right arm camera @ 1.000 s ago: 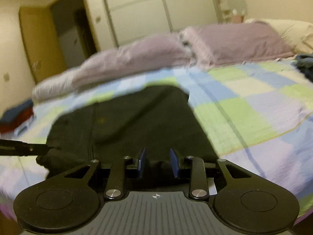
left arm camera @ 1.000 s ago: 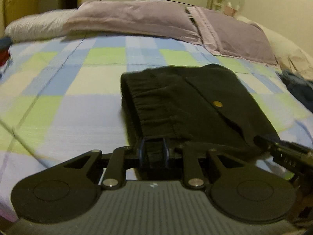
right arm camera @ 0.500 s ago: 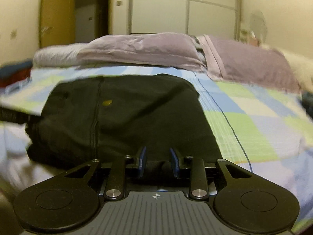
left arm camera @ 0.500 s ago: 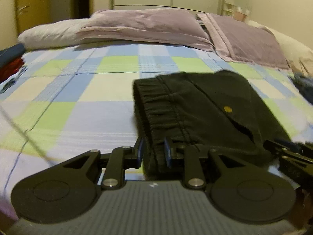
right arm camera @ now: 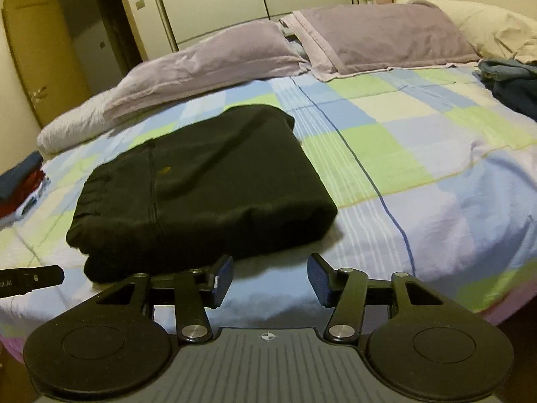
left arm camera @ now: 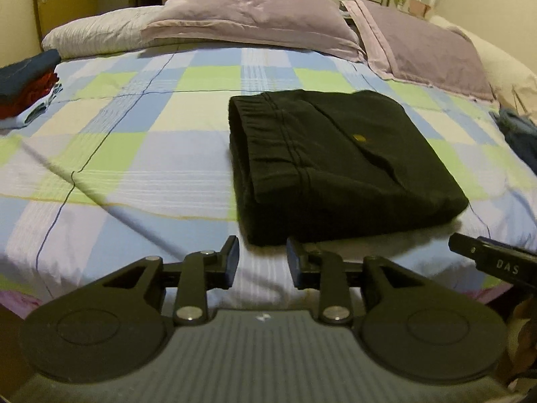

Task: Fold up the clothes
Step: 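Open both grippers and withdraw them from the trousers, then grasp the folded trousers edge with both grippers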

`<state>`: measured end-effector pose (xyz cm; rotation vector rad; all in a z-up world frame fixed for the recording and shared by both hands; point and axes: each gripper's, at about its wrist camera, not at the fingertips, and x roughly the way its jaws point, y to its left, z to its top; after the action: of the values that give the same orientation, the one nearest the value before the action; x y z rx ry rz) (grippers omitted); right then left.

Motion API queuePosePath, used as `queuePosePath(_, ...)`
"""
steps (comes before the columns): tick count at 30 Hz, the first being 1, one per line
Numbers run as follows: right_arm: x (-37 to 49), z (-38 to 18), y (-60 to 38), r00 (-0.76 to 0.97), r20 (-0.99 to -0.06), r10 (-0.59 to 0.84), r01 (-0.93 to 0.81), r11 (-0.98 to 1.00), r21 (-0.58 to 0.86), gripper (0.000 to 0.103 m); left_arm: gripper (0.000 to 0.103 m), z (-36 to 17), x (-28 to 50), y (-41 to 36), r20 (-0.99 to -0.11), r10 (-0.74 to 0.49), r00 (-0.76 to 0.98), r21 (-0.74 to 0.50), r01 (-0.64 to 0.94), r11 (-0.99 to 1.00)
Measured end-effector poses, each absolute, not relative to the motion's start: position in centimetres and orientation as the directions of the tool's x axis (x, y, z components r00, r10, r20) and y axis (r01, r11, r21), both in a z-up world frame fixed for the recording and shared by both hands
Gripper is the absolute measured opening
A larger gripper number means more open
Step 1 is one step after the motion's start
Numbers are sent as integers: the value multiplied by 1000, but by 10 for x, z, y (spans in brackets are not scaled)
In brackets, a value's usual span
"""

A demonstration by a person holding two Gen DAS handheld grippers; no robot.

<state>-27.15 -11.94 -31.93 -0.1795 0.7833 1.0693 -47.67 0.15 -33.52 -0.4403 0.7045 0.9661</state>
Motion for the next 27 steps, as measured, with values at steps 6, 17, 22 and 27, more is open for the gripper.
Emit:
queuePosePath(6,-280,-316,-130,235,-665,709,-843,489,223,53,32,-331,-478,-16,-705,607,367,-8,-859,511)
queuePosePath(17,-288,-305,-147,273,-643,716,-839,504,205,53,31,-318,-486,-28,-651,613,447,-58,-835,547)
queuePosePath(22,-279,-306,-154,315,-607,730,-811,539,227,53,18,-313,-502,-10,-568,624,537,-151,-813,562)
queuePosePath(27,-266,-305,-148,337,-525,781,-788,539,296,52,9,-316,-499,32,-518,599,611,-199,-767,610)
